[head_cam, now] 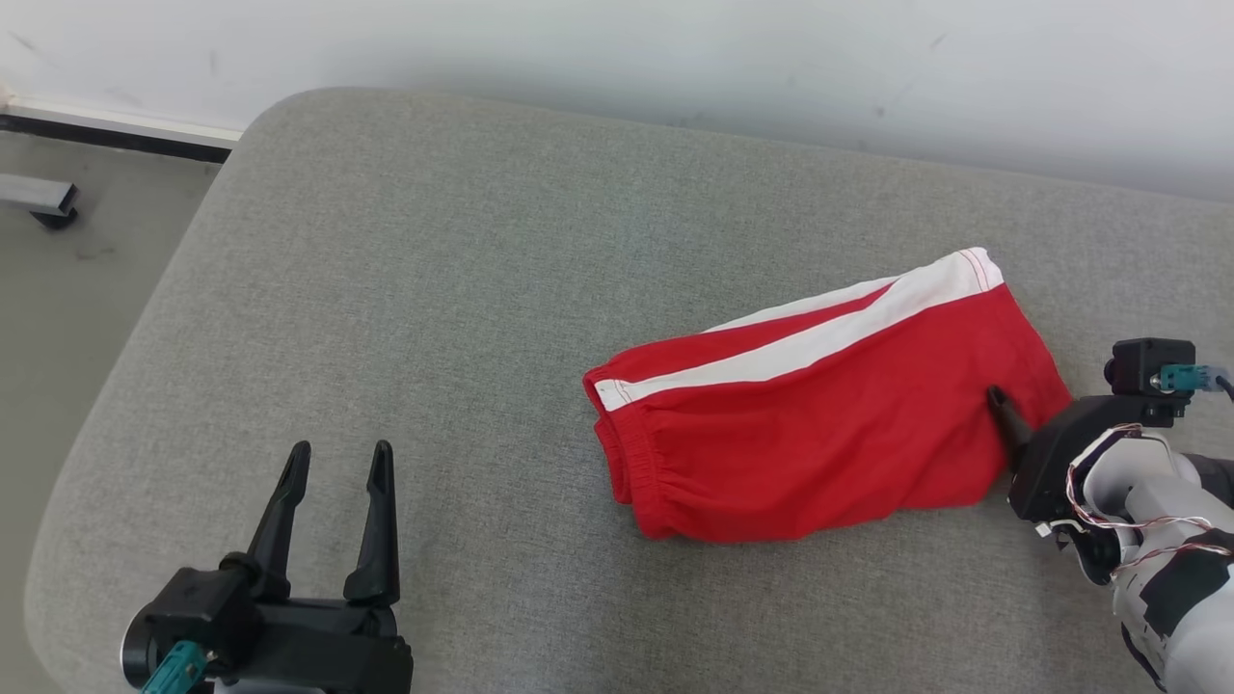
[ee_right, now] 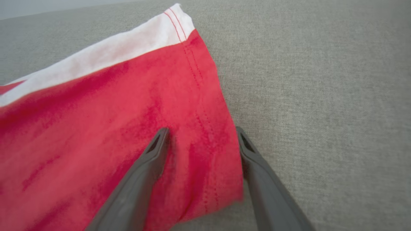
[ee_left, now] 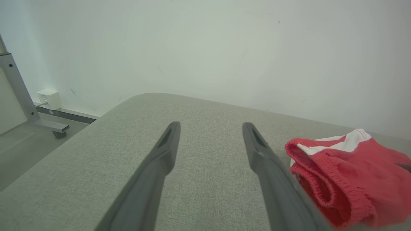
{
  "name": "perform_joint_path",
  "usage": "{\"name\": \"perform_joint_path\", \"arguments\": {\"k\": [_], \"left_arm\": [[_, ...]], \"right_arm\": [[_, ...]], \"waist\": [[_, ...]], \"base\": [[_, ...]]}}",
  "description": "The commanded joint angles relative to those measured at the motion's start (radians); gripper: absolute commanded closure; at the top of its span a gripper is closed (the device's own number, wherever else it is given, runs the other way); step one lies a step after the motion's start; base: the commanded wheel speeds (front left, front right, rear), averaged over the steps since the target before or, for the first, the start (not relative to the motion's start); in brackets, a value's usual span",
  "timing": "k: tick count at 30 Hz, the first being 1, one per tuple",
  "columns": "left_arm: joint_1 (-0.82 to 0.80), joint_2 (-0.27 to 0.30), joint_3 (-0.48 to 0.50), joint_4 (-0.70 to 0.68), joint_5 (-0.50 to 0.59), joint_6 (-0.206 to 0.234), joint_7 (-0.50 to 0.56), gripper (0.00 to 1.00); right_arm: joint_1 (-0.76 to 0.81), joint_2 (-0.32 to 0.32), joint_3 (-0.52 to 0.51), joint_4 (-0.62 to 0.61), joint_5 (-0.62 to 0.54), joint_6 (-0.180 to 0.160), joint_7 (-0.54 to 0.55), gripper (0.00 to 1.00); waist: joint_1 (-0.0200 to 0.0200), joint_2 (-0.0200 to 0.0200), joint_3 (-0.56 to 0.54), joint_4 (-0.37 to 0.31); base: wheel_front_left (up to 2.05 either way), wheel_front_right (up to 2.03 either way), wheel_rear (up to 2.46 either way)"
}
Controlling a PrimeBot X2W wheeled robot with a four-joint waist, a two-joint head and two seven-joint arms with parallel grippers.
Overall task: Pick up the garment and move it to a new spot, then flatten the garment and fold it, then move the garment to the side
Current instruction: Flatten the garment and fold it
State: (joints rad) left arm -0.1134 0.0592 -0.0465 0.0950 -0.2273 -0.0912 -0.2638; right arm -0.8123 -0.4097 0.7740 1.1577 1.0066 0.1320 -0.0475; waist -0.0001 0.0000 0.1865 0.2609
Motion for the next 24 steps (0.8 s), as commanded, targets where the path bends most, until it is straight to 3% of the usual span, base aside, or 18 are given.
{"name": "perform_joint_path", "arguments": {"k": [1, 2, 3, 15, 24], "left_arm": [[0.009, -0.004, 0.008, -0.002, 0.008, -0.004, 0.000, 0.00], [0.008, -0.006, 0.011, -0.002, 0.010, -0.007, 0.000, 0.00], [0.008, -0.007, 0.012, 0.000, 0.012, -0.010, 0.000, 0.00], [0.054, -0.008, 0.022, 0.018, 0.033, -0.020, 0.000, 0.00], [0.118, -0.009, 0.044, 0.021, 0.041, -0.028, 0.000, 0.00]], "right_arm": [[0.022, 0.008, 0.006, -0.006, 0.010, -0.002, 0.011, 0.73], [0.026, 0.011, 0.011, -0.012, 0.016, -0.002, 0.017, 0.97], [0.029, 0.014, 0.016, -0.018, 0.020, -0.002, 0.025, 1.00], [0.095, -0.011, 0.017, -0.069, 0.093, -0.002, -0.029, 1.00], [0.254, -0.094, 0.000, -0.169, 0.195, -0.002, -0.068, 1.00]], "waist": [[0.0001, 0.0000, 0.002, 0.003], [0.0001, 0.0000, 0.002, 0.004], [0.0001, 0.0000, 0.002, 0.004], [0.0001, 0.0000, -0.089, -0.044], [0.0001, 0.0000, -0.168, -0.114]], "base": [[0.00, 0.00, 0.00], [0.00, 0.00, 0.00], [0.00, 0.00, 0.00], [0.00, 0.00, 0.00], [0.00, 0.00, 0.00]]}}
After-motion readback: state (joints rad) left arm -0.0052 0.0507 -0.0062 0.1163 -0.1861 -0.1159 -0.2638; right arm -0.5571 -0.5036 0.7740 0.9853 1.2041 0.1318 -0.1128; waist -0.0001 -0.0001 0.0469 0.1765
